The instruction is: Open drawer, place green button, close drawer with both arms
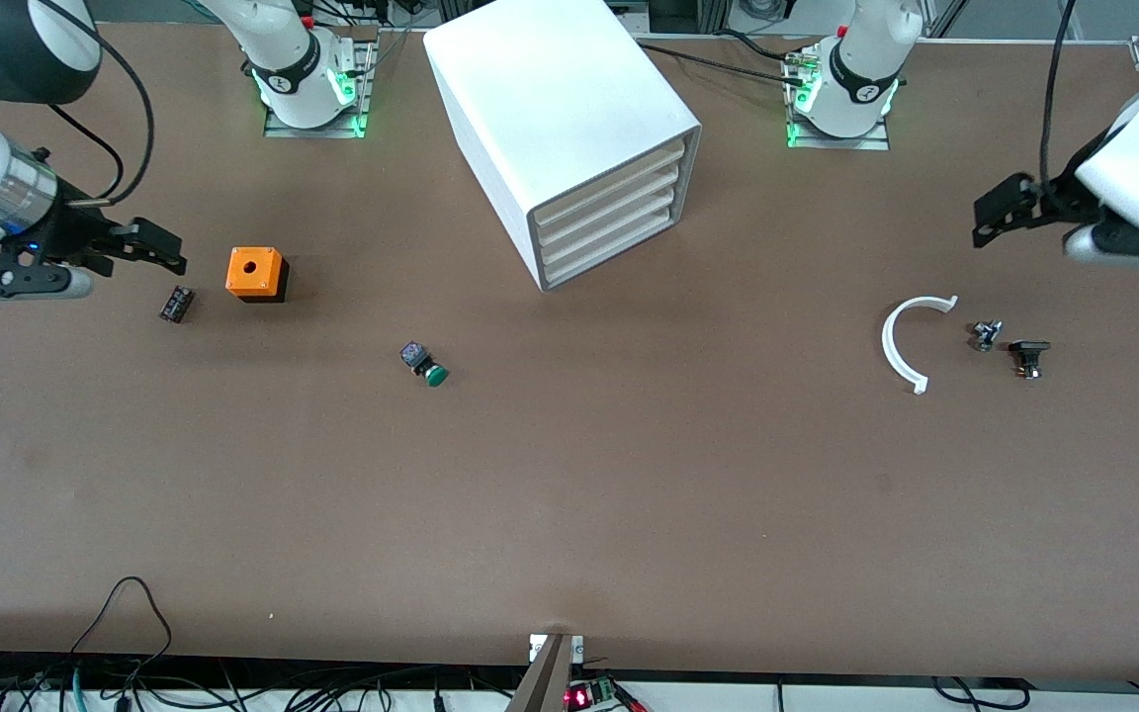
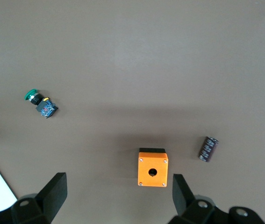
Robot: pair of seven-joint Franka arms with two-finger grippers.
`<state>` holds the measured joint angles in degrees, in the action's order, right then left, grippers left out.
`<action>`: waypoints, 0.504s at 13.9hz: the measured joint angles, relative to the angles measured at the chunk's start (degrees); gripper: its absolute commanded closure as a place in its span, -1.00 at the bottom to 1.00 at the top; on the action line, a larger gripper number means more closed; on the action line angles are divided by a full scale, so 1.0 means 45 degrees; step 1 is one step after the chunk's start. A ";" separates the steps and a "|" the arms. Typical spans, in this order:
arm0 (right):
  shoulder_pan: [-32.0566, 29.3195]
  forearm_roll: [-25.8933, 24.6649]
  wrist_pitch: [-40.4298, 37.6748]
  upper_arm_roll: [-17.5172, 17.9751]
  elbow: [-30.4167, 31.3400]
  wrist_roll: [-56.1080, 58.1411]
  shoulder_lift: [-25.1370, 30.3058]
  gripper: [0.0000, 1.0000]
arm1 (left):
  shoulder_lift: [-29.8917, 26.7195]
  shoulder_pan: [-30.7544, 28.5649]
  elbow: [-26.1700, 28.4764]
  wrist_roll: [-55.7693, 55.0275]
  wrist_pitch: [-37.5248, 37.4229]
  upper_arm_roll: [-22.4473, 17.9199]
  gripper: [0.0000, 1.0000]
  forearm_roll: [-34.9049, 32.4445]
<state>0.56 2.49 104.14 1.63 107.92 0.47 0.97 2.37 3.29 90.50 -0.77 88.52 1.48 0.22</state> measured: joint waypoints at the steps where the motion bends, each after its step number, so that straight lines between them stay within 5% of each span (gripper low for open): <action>1: 0.0204 0.0000 0.0147 0.0005 -0.0033 0.0005 -0.0154 -1.00 | 0.0300 0.0012 0.0015 0.0006 -0.0001 0.0015 -1.00 0.0000; 7: 0.1546 -0.0001 0.0852 0.0028 -0.0806 0.0016 -0.1848 -1.00 | 0.3474 0.0139 0.0667 0.0077 0.0690 0.0055 -1.00 0.1417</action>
<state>7.52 2.48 107.98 1.76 104.29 0.54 -7.35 18.01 3.92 93.51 -0.42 91.63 1.73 6.60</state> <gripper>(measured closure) 0.000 0.000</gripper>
